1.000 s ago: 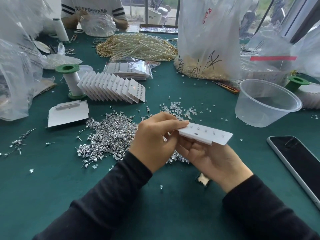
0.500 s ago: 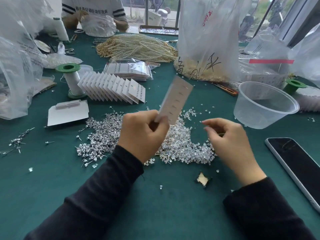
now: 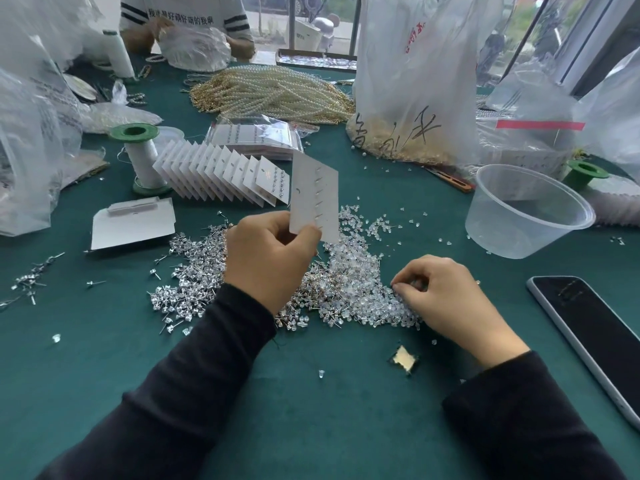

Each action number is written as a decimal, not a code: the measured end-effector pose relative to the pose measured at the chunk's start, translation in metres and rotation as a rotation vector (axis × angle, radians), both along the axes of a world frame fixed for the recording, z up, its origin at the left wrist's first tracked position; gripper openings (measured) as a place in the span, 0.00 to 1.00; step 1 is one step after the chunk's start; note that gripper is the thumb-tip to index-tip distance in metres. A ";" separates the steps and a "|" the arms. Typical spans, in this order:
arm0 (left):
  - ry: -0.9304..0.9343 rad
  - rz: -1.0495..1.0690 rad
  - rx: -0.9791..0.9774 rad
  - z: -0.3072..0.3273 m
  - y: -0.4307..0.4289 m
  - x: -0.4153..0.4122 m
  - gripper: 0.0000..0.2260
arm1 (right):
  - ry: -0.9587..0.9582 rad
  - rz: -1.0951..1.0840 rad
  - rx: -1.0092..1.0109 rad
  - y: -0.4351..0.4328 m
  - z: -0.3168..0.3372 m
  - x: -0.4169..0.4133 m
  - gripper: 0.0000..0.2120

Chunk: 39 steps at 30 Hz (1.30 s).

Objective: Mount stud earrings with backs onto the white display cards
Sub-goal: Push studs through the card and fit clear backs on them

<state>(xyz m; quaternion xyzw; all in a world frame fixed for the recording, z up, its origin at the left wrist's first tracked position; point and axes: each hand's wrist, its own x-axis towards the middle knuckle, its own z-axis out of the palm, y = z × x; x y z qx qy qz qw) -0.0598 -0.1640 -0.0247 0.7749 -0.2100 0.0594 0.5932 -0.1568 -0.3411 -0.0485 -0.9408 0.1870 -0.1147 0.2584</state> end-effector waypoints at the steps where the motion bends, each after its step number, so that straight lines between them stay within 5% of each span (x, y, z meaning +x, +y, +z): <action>1: -0.003 0.000 0.000 -0.001 -0.001 0.000 0.17 | 0.012 0.005 -0.012 0.000 0.000 0.001 0.05; 7: 0.098 -0.045 -0.018 -0.006 -0.003 0.000 0.12 | 0.100 0.032 -0.048 -0.002 -0.001 0.000 0.06; 14: 0.270 -0.155 -0.107 -0.010 -0.004 0.003 0.11 | -0.238 -0.038 0.121 -0.001 0.002 -0.002 0.06; 23: 0.467 -0.249 -0.140 -0.016 -0.009 0.001 0.10 | -0.252 -0.072 0.166 0.000 -0.001 -0.002 0.08; 30: 0.325 -0.221 -0.009 -0.019 -0.015 -0.009 0.11 | -0.640 0.136 0.185 0.040 0.007 0.004 0.05; 39: 0.120 -0.165 0.075 -0.012 -0.017 -0.020 0.12 | -0.582 0.174 0.307 0.050 0.001 0.008 0.07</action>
